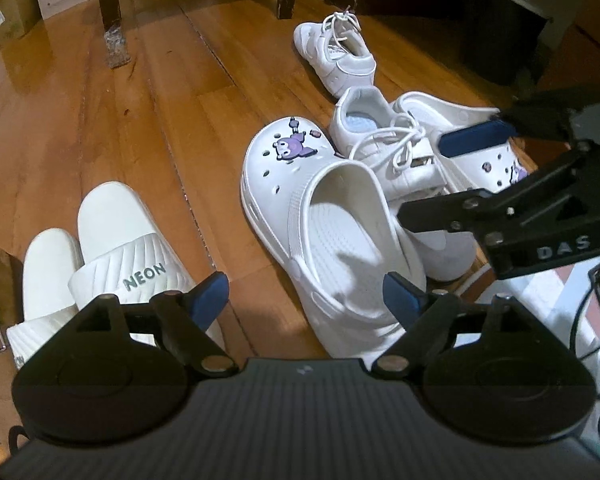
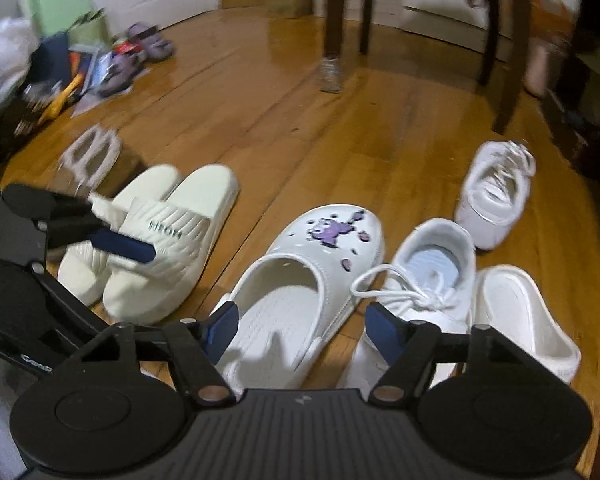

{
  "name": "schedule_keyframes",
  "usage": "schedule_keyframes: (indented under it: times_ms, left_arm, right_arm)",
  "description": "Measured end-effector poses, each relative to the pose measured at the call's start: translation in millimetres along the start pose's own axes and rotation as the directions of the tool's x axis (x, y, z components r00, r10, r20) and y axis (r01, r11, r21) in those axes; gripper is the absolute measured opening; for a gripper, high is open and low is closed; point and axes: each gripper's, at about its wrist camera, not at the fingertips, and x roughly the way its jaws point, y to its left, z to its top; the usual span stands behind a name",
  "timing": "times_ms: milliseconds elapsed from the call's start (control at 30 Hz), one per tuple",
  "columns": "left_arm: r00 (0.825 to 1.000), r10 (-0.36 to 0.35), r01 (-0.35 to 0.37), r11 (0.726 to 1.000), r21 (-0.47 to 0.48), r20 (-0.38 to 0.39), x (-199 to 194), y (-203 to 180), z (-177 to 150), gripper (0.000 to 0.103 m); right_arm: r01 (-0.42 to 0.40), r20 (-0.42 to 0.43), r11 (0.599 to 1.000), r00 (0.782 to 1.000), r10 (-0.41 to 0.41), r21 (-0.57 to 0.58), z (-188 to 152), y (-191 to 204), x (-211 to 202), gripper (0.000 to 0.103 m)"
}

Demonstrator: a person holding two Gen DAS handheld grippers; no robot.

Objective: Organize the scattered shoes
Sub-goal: 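Move the right gripper to the other Kuromi clog and grasp its rim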

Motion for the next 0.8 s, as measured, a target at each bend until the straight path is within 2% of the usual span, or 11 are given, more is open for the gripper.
schedule_keyframes:
  times_ms: [200, 333, 367, 400, 467, 667, 800]
  left_arm:
    - [1.000, 0.014, -0.014, 1.000, -0.017, -0.001, -1, 1, -1, 0.089]
    - [1.000, -0.004, 0.003, 0.999, -0.053, -0.017, 3, 4, -3, 0.089]
    - [1.000, -0.006, 0.004, 0.998, -0.062, -0.021, 3, 5, -4, 0.089]
    - [1.000, -0.003, 0.001, 0.998, -0.071, -0.022, 4, 6, -4, 0.089]
    - [1.000, 0.011, -0.013, 0.995, -0.101, -0.023, 3, 11, -5, 0.089]
    - [0.999, 0.027, -0.032, 0.992, -0.118, -0.045, 7, 14, -10, 0.090]
    - [0.999, 0.022, -0.027, 0.992, -0.123, -0.046, 9, 13, -10, 0.090]
  right_arm:
    - [-0.033, -0.054, 0.999, 0.998, 0.031, -0.039, 9, -14, 19, 0.066]
    - [0.024, -0.058, 1.000, 0.998, -0.025, -0.021, 13, -22, 32, 0.051]
    - [0.034, -0.061, 0.999, 0.998, -0.034, -0.006, 13, -25, 36, 0.043]
    - [0.009, -0.066, 1.000, 0.998, -0.009, 0.006, 13, -26, 39, 0.040]
    - [-0.032, -0.081, 0.999, 0.996, 0.034, 0.020, 12, -29, 45, 0.039]
    - [-0.020, -0.064, 0.996, 0.998, 0.014, -0.086, 10, -18, 53, 0.041]
    - [0.006, -0.059, 0.990, 0.998, -0.014, -0.143, 20, -8, 72, 0.041]
